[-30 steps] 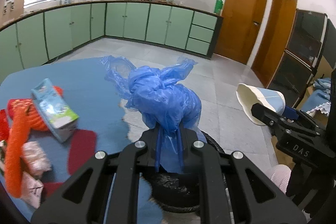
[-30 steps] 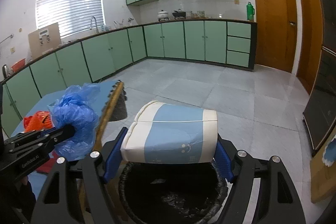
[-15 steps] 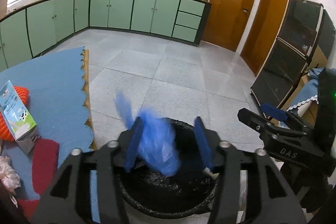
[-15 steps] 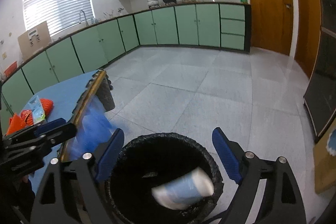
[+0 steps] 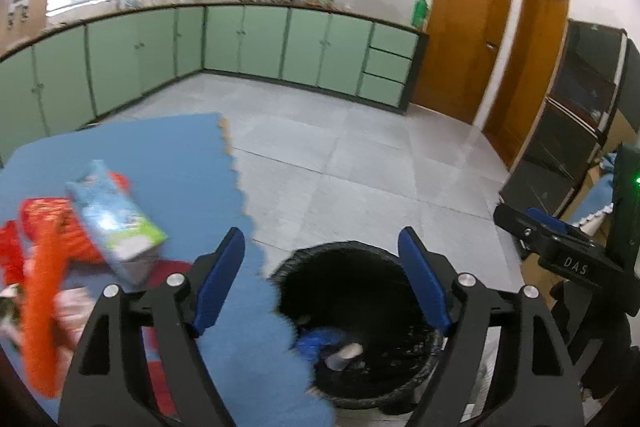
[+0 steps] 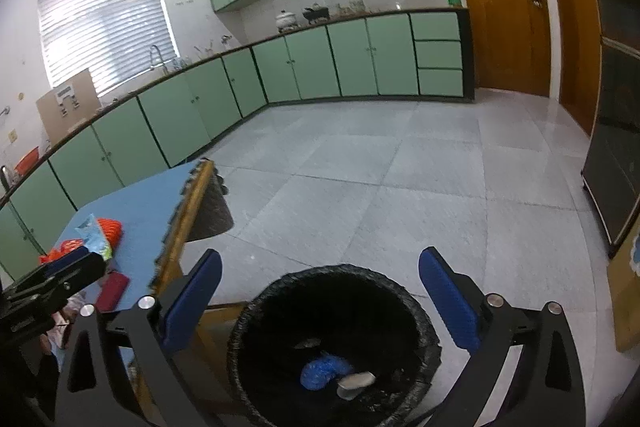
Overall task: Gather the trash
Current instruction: 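Open both grippers to drop the bag and cup into the bin, then grasp the orange foam net with the left gripper while the right grasps the milk carton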
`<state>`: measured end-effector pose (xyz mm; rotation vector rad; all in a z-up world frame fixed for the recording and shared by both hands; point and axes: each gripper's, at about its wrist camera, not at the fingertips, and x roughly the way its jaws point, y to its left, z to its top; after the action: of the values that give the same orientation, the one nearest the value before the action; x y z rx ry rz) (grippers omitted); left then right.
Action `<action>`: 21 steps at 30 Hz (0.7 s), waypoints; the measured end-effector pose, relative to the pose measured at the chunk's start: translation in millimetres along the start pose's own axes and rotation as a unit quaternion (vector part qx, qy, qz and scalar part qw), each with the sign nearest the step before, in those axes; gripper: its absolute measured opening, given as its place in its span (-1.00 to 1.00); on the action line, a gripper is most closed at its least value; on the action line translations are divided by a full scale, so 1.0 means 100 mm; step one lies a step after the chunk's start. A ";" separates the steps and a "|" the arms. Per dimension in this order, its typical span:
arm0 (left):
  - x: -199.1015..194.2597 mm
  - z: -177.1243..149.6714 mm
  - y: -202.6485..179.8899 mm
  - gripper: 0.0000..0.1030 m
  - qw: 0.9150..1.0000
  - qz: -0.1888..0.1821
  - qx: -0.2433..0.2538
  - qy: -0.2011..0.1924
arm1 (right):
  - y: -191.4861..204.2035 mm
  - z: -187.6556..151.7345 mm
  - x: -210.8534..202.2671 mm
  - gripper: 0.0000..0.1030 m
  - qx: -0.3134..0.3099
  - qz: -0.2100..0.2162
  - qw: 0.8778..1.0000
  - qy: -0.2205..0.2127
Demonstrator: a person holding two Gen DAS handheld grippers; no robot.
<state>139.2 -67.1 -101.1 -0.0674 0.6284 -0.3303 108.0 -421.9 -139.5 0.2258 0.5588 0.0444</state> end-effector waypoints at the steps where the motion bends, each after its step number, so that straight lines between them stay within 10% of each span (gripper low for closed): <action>1: -0.10 -0.02 0.07 0.53 1.000 0.010 -0.005 -0.006 | 0.09 0.01 -0.03 0.88 -0.007 0.003 1.000 -0.004; 21: -1.27 -0.41 1.29 0.56 0.976 0.196 -0.080 -0.046 | 1.75 -0.44 0.08 0.88 -0.080 0.095 0.992 0.008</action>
<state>55.3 97.7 -83.0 -0.1091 0.5611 0.1057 94.8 -242.2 -140.4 0.1214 0.5460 0.2750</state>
